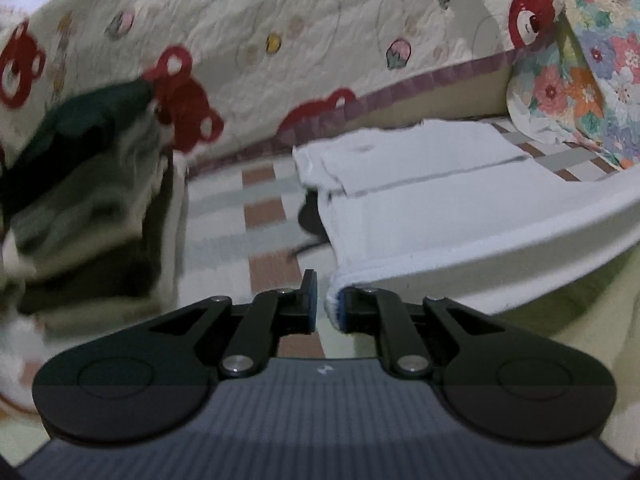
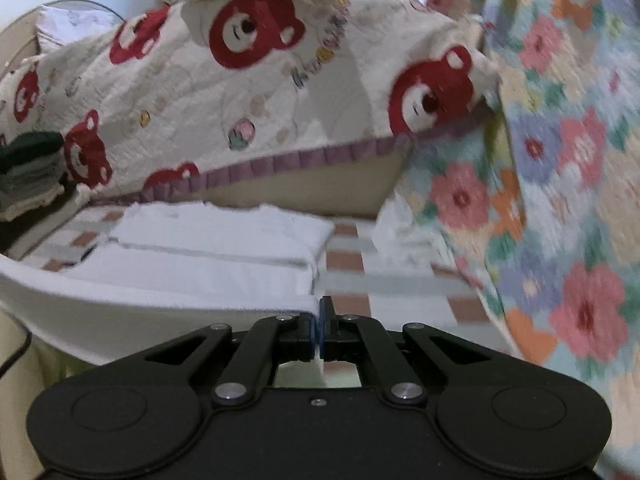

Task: Fold clothes

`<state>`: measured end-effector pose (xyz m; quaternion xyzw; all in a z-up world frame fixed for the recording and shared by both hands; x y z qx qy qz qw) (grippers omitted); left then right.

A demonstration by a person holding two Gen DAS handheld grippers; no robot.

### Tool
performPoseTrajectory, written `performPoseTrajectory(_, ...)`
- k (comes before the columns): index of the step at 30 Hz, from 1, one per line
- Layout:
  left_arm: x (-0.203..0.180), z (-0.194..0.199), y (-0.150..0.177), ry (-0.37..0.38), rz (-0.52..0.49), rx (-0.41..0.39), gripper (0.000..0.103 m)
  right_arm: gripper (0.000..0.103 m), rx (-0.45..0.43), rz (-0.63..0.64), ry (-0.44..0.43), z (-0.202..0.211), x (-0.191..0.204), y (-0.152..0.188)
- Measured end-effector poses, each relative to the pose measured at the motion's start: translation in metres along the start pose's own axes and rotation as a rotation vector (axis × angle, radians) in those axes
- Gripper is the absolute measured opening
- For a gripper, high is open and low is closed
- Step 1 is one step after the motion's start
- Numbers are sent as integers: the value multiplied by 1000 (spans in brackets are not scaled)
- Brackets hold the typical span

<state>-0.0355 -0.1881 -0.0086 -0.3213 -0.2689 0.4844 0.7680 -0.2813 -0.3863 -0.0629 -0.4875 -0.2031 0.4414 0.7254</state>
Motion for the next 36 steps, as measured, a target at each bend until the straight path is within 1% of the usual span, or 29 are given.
performPoseTrajectory(3,2,-2,-18,-15,-37,-18,10,1,-20,18,-46,-24,-12,-36)
performPoseTrajectory(5,6,-13,-35,-34,-67,-24,11,1,-9,38,-82,-44,-17,-58)
performPoseTrajectory(9,10,-52,-71,-102,-166,-49,10,1,58,66,-134,-95,-26,-100)
performPoseTrajectory(12,14,-85,-90,-105,-173,-38,10,1,111,83,-145,-130,-31,-124)
performPoseTrajectory(15,22,-121,-102,-96,-168,-18,11,2,176,91,-161,-170,-38,-142)
performPoseTrajectory(18,25,-155,-110,-89,-195,-17,11,4,256,67,-160,-213,-43,-151)
performPoseTrajectory(21,29,-194,-116,-95,-195,4,11,4,342,13,-153,-259,-46,-160)
performPoseTrajectory(23,34,-222,-118,-102,-177,18,11,4,357,-18,-142,-286,-51,-166)
performPoseTrajectory(26,42,-262,-120,-95,-136,41,11,4,385,-41,-115,-330,-51,-165)
performPoseTrajectory(28,44,-288,-121,-80,-118,56,11,3,415,-38,-101,-357,-54,-158)
performPoseTrajectory(31,45,-325,-122,-61,-118,79,11,4,471,6,-72,-399,-59,-153)
performPoseTrajectory(33,44,-348,-125,-53,-131,96,10,3,512,11,-71,-420,-62,-151)
performPoseTrajectory(36,45,-376,-133,-26,-122,121,11,4,544,18,-59,-448,-69,-148)
Point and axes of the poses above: each gripper's, at about its wrist camera, not at the fingertips, and z roughly against the way its jaws point, x to its left, y to its underside, the point moved 6 cm from there along -z, roughly the way its jaws point, and after that the axes turned 5 degrees about z, right-handed, at the moved point
